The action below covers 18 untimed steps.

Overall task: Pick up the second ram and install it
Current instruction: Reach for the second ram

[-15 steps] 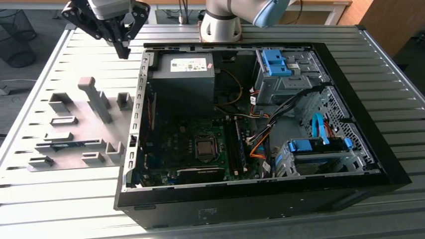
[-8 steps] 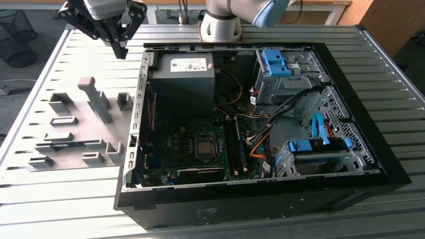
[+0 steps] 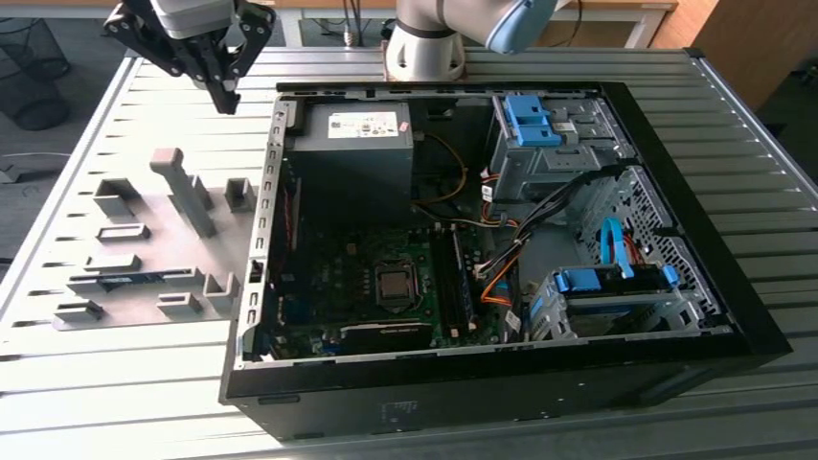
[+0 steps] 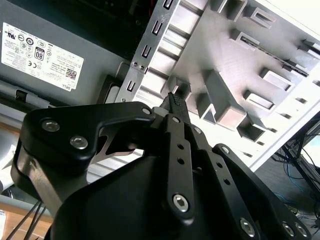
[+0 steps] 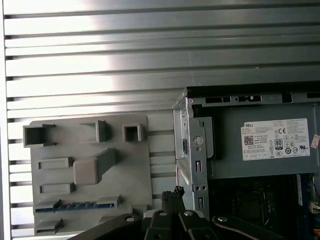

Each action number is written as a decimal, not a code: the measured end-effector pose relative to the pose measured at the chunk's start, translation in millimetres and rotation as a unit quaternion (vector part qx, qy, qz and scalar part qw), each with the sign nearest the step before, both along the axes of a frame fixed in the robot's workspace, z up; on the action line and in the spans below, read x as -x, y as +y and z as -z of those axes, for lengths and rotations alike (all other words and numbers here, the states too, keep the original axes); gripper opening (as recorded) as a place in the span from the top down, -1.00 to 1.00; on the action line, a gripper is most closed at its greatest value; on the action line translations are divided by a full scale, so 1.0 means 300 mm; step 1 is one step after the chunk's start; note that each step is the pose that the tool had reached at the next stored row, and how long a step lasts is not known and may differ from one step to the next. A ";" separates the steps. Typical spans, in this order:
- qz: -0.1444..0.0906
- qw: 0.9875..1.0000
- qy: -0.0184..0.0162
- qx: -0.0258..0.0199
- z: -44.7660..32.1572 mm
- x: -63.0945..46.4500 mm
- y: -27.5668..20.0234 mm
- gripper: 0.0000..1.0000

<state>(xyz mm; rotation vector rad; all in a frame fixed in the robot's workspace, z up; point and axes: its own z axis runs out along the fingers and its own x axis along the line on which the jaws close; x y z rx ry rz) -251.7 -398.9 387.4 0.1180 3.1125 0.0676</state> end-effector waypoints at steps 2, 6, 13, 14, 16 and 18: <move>0.000 1.000 0.000 0.000 0.000 0.006 0.000 0.79; 0.000 1.000 0.000 0.000 0.001 0.020 0.000 0.79; 0.000 1.000 0.000 0.000 0.001 0.050 0.000 0.79; 0.000 1.000 0.000 0.000 0.001 0.054 0.000 0.79; 0.000 1.000 0.000 0.000 0.001 0.063 0.000 0.79; 0.000 1.000 0.000 0.000 0.001 0.072 0.000 0.79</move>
